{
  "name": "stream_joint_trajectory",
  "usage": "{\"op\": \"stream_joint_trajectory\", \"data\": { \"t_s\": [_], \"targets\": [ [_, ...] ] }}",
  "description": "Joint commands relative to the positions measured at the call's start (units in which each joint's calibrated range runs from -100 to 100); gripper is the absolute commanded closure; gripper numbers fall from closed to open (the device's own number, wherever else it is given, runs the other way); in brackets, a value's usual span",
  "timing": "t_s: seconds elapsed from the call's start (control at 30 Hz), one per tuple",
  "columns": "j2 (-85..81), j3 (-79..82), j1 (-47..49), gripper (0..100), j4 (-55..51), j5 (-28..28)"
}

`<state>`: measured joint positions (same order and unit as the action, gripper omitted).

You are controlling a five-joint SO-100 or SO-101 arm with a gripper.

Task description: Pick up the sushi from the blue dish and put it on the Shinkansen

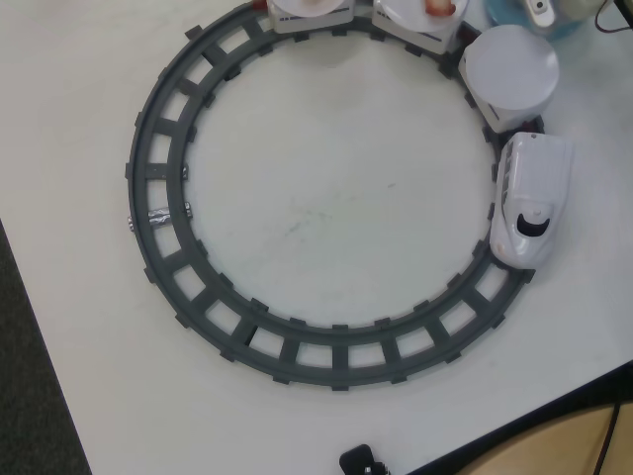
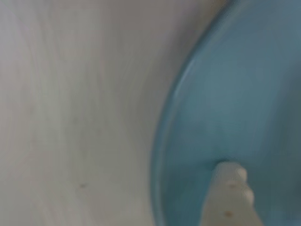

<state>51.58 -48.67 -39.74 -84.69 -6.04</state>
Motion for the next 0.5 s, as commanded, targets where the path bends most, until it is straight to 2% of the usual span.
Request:
{"op": "stream_joint_trajectory", "data": {
  "t_s": [0.0, 0.13, 0.47],
  "targets": [
    [0.49, -1.69, -0.22, 82, 0.01, 0.17],
    [0.24, -1.69, -0.31, 99, 0.18, -0.52],
    [-0.76, -1.69, -2.43, 96, -0.42, -0.52]
  ]
}}
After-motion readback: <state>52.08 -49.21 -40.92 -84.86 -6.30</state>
